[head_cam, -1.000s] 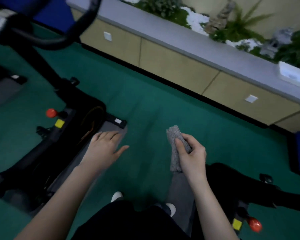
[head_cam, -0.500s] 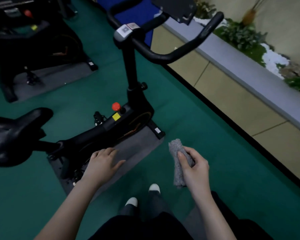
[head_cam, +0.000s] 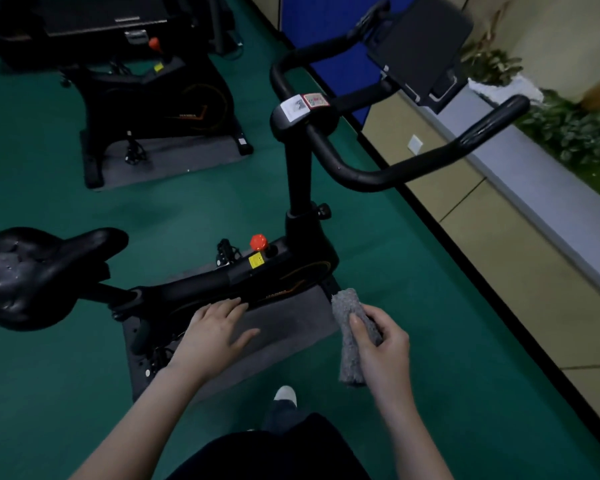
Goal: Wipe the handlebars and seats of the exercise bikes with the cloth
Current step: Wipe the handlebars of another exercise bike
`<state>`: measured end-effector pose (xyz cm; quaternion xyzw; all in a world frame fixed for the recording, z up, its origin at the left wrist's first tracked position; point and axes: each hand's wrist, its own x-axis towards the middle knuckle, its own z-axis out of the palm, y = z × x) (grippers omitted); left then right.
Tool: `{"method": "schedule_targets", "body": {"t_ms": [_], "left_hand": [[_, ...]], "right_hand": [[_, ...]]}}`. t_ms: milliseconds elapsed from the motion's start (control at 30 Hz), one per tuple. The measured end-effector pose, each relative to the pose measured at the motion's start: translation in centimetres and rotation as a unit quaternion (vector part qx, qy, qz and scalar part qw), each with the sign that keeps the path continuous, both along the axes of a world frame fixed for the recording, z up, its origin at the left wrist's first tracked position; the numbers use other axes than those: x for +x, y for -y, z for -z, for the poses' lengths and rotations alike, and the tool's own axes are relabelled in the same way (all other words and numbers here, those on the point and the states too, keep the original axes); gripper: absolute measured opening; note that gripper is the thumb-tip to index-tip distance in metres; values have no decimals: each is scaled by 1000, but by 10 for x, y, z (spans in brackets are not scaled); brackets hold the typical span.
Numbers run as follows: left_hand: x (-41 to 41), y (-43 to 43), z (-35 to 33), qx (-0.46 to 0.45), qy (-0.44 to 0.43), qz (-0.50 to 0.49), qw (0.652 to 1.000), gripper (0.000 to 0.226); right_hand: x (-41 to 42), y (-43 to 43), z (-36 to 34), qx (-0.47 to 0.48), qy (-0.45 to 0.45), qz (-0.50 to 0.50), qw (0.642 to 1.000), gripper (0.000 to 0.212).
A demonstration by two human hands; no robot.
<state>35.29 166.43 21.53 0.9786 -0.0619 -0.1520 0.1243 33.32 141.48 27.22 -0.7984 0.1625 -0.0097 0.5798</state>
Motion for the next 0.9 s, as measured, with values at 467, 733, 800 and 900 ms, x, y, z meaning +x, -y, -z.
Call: {"method": "schedule_targets", "body": {"t_ms": [467, 733, 800, 900], "left_hand": [[64, 20, -39, -33, 99, -44, 994, 59], [137, 20, -60, -77, 150, 19, 985, 55], [160, 18, -63, -94, 161, 47, 981, 53], [193, 11, -66, -110, 167, 100, 975, 51]], "right_hand": [[67, 17, 3, 11, -28, -52, 998, 17], [103, 6, -5, -18, 13, -2, 1000, 15], [114, -4, -5, -21, 18, 17, 999, 13], [132, -26, -5, -26, 8, 47, 999, 14]]}}
